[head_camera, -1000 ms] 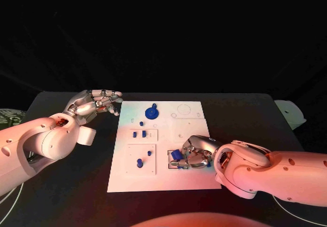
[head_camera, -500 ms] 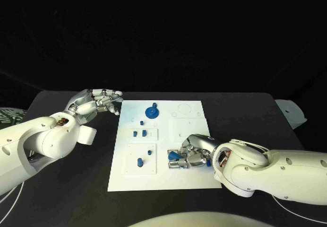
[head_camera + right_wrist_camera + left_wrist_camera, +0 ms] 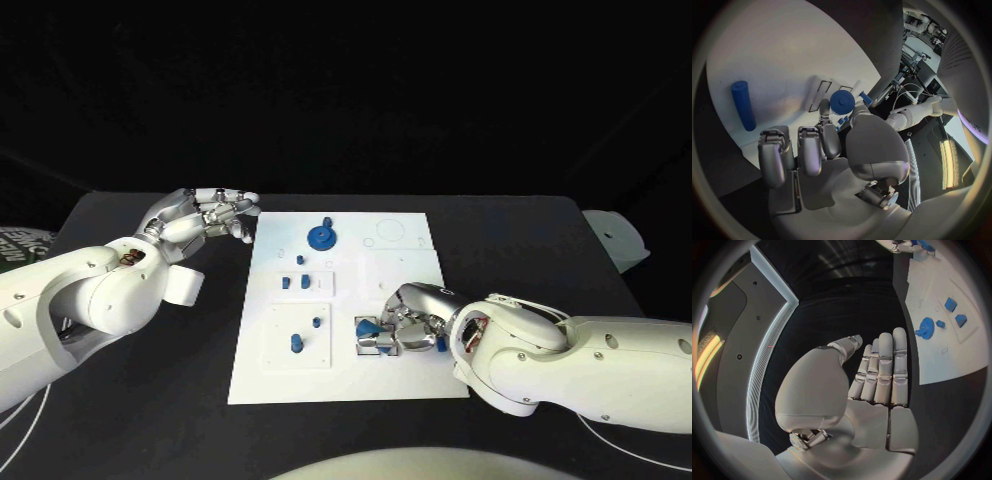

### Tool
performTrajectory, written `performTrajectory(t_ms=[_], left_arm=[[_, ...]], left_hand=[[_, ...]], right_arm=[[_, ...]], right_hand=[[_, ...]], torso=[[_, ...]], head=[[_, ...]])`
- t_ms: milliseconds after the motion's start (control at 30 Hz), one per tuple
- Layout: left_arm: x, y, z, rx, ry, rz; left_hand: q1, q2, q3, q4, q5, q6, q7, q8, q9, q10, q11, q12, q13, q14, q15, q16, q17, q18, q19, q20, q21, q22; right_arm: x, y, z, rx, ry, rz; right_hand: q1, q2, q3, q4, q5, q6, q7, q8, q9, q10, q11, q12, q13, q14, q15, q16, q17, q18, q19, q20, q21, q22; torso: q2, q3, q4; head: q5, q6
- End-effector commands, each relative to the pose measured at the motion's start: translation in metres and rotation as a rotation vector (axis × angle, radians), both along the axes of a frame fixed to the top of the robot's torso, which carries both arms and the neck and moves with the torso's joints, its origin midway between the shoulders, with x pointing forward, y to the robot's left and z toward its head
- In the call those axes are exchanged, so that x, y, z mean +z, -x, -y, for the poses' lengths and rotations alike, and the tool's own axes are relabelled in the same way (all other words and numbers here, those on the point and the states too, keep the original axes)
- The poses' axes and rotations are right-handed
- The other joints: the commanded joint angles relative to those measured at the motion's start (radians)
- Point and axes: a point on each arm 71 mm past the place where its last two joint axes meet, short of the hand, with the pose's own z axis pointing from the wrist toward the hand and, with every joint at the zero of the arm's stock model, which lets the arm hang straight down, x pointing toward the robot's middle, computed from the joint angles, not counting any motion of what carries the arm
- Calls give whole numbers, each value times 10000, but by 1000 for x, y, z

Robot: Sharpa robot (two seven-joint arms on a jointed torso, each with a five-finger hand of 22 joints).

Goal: Assemble the parts on the task board

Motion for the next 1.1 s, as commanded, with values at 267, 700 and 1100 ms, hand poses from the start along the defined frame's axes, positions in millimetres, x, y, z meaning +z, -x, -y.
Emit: performTrajectory(t_ms=[267, 700, 1100], left_arm=[[1, 1, 1, -132, 111, 3], [1, 1, 1, -134, 92, 4], [1, 1, 0, -108, 77, -1]], left_hand=[[-9, 88, -10, 74, 22, -60, 30, -44, -17, -53, 15, 44, -6, 0, 50, -20, -13, 141, 59, 34, -42, -14], [-11, 93, -15, 89, 23, -64, 29, -43, -18, -61, 15, 51, -6, 0, 51, -15, -12, 141, 67, 35, -55, -23], [-7, 91, -16, 91, 25, -68, 29, -44, -19, -68, 15, 53, -7, -2, 51, -15, -12, 141, 71, 35, -61, -27]], right_arm=[[3, 4, -2, 327, 248, 108], [4, 7, 3, 428, 434, 125], [3, 12, 3, 750, 642, -287]], right_hand=[[-626, 207, -231, 2, 15, 151, -77, 188, 47, 199, -79, 286, 1206, 740, -7, 71, 1010, -142, 1045, 14, 44, 2630], [-899, 268, -307, 4, -3, 169, -93, 225, 51, 222, -95, 314, 1231, 746, -23, 84, 1040, -142, 1045, -3, 44, 2630], [-821, 601, -316, -19, 111, 331, -163, 335, 59, 483, -152, 807, 1564, 826, -64, 250, 1452, -142, 1045, -34, 44, 2630]], torso=[[8, 2, -1], [-6, -4, 5], [0, -4, 5]], head=[[-24, -6], [-72, 36], [-43, -23]])
